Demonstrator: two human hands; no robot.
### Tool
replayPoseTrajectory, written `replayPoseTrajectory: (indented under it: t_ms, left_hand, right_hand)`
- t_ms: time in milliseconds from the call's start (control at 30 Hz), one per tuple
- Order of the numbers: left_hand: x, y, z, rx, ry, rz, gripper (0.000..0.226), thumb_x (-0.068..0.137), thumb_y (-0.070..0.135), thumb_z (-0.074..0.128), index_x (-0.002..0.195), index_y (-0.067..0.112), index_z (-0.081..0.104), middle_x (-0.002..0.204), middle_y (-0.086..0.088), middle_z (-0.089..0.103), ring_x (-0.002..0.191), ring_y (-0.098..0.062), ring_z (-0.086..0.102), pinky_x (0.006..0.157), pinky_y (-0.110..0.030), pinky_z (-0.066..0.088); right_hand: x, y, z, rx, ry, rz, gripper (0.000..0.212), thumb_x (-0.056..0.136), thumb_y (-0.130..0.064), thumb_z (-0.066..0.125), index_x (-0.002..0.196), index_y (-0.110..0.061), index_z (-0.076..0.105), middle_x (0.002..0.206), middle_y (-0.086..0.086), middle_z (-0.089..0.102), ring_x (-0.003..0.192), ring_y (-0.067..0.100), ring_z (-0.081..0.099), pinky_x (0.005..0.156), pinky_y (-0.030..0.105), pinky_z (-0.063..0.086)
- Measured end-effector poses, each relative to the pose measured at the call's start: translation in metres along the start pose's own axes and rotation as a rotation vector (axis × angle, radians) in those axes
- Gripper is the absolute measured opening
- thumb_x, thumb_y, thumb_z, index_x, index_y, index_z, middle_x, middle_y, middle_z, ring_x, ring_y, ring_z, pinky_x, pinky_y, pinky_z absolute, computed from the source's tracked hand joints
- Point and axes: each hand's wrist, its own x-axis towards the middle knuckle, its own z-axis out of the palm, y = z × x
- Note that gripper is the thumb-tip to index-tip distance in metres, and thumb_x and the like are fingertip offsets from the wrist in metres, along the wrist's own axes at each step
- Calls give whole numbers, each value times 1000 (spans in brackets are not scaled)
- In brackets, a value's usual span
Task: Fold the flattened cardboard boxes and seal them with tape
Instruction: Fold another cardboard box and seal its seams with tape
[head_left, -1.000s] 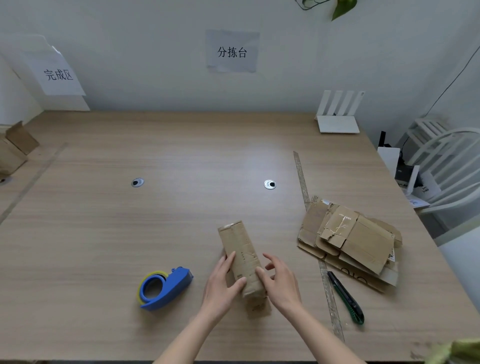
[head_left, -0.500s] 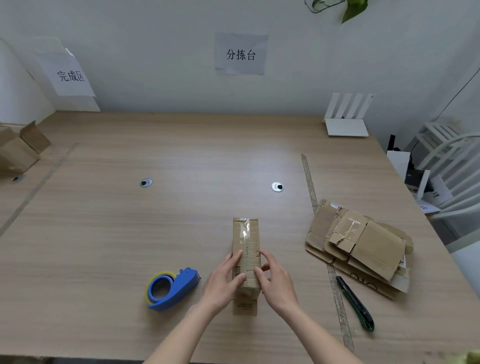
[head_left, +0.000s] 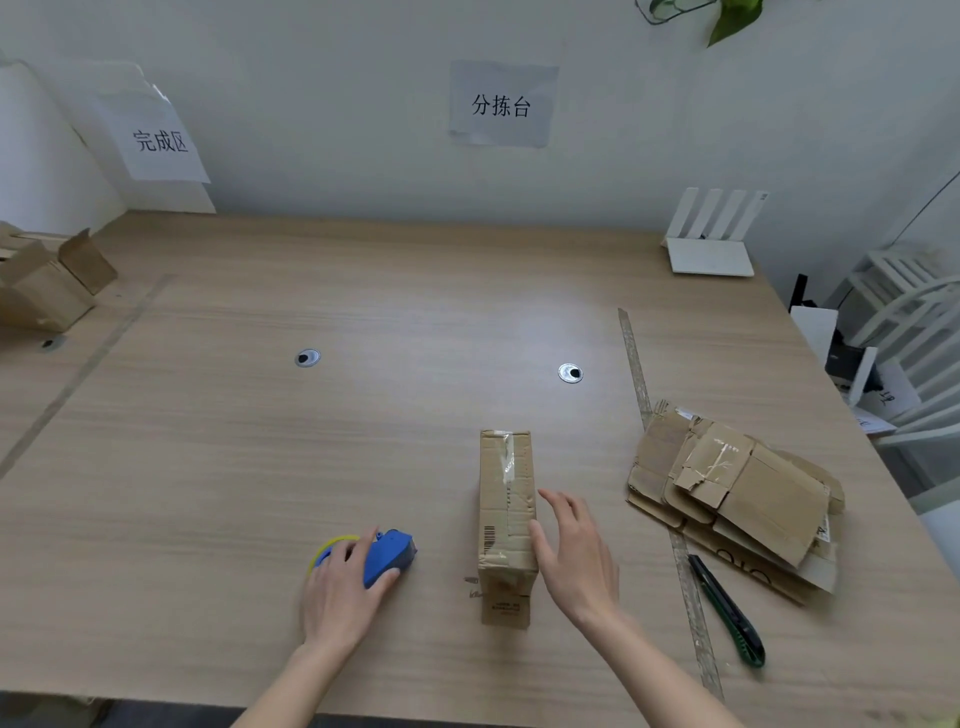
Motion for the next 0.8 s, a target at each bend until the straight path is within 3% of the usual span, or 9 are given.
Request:
replayPoseTrajectory:
  t_ms: [167,300,433,567,667,800]
  left_hand:
    - [3,-30,16,120,-121,-47,73,93,64,44,155,44,13,103,9,55,88,-13,54,75,-26,40]
    - [7,-29,25,97,-109,-29,69,97,56,42,155,44,8,102,10,60,98,-12,59,94,-28,36]
    - [11,-30,23,72,-107,-15,66,98,54,43,154,46,11,110,13,64,106,-10,60,98,-28,34]
    - [13,-30,12,11,-132,-2,61,99,48,45,155,41,20,128,11,62,121,-16,54,108,-29,31]
    - [11,-26,-1,-44,-137,22,57,99,45,47,153,42,26,142,14,51,132,-24,42,102,-31,37]
    - [9,-15,-25,-69,-142,168,55,96,47,46,149,47,31,128,21,58,118,-14,49,81,-28,42]
  right_hand:
    - [-6,4,7,32,32,-51,45,100,-48,53,143,-37,46,139,-21,44,123,5,52,88,29,54]
    - [-9,11,9,-48,-158,-234,68,84,-72,60,145,-45,42,152,-25,30,131,-2,37,106,28,41]
    - [-9,23,18,-167,-170,-315,63,77,-51,80,132,-46,50,151,-16,39,124,12,55,88,29,54]
    - [-7,25,21,-169,-162,-286,63,74,-48,84,128,-46,50,148,-16,40,108,6,62,70,26,57]
    - [-4,20,15,-199,-199,-261,61,76,-55,78,129,-47,49,149,-21,33,112,5,58,71,22,48]
    - [-1,8,0,-190,-239,-250,71,73,-72,69,136,-46,47,151,-25,30,125,3,50,87,27,51]
